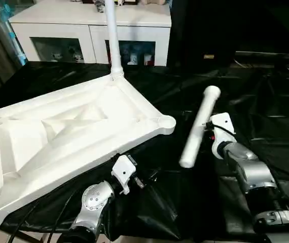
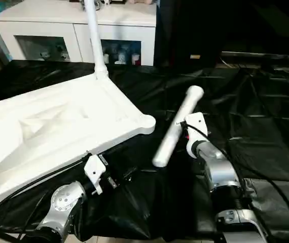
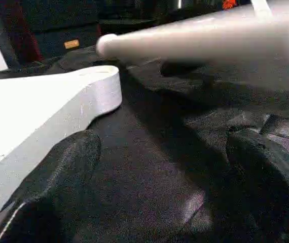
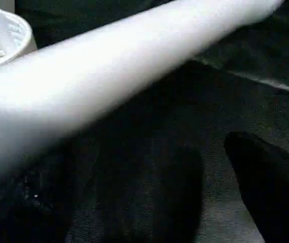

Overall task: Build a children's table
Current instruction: Insert table leg to table base

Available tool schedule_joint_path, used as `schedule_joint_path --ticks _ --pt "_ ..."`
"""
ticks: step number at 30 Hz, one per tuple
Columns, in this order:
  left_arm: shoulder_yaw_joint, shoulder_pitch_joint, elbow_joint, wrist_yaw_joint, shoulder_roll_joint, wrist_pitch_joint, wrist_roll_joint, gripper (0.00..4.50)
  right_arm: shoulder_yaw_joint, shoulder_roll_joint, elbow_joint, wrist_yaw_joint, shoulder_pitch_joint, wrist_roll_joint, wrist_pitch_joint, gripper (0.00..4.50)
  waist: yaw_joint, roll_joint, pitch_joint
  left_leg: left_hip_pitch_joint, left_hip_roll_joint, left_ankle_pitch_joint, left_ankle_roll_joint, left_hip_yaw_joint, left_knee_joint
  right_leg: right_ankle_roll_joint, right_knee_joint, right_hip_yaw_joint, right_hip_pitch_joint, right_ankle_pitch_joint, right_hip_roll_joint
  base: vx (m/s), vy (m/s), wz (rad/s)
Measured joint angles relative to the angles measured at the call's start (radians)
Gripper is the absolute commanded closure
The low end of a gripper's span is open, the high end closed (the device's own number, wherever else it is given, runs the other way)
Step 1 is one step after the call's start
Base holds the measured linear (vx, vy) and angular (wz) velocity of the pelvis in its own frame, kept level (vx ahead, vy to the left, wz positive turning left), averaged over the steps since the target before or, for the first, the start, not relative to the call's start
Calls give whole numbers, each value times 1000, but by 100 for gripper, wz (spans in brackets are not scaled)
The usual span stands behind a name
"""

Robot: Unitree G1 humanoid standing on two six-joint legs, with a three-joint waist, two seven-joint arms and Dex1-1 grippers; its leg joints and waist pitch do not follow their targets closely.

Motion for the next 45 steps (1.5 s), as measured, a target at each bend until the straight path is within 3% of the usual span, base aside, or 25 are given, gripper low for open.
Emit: schedule_joint_path --ticks 6,9,11,17,23,26,30,36,45 --pt "0 3 -9 0 -3 2 0 3 18 -42 -209 41 126 9 190 0 12 0 0 -1 0 0 0 0 -2 2 -1 0 -1 -1 0 0 0 0" --pt "0 6 -10 0 -4 3 0 3 15 -65 -342 45 177 19 251 0 15 0 1 0 0 0 0 0 -2 8 -1 0 -1 -5 0 0 0 0" --pt "0 8 -10 0 -4 2 0 3 7 -65 -397 49 195 29 241 0 14 -1 1 0 0 0 0 0 -2 8 -1 0 -1 -5 0 0 0 0" --pt "0 17 -11 0 -4 -4 0 3 -79 80 -501 21 237 119 -48 0 10 1 -1 0 0 0 0 0 -4 10 -1 0 -2 -6 0 0 0 0" --pt "0 17 -15 0 -7 -4 0 3 -91 157 -540 -1 297 160 -202 0 12 5 -3 -1 -1 0 -1 0 -6 11 -3 0 -2 -7 0 0 0 0" --pt "0 21 -20 0 -9 -3 0 3 -81 169 -563 15 368 161 -271 0 16 6 -3 -1 -1 0 -1 0 -7 12 -3 0 -2 -7 0 0 0 0" --pt "1 28 -21 1 -9 -5 0 3 -62 196 -564 34 473 155 -428 0 8 11 -5 -1 -1 0 -1 0 -7 12 -4 1 -2 -8 0 0 0 0" --pt "1 40 -22 1 -9 -11 0 3 -60 200 -576 20 528 152 -454 0 -6 12 -6 -1 -1 0 -1 -1 -8 12 -5 0 -2 -8 0 0 0 0" --pt "2 49 -23 1 -9 -23 0 3 -59 193 -562 8 483 152 -416 0 -8 14 -8 -2 -2 -1 -1 -1 -8 12 -6 0 -2 -8 0 0 0 0"
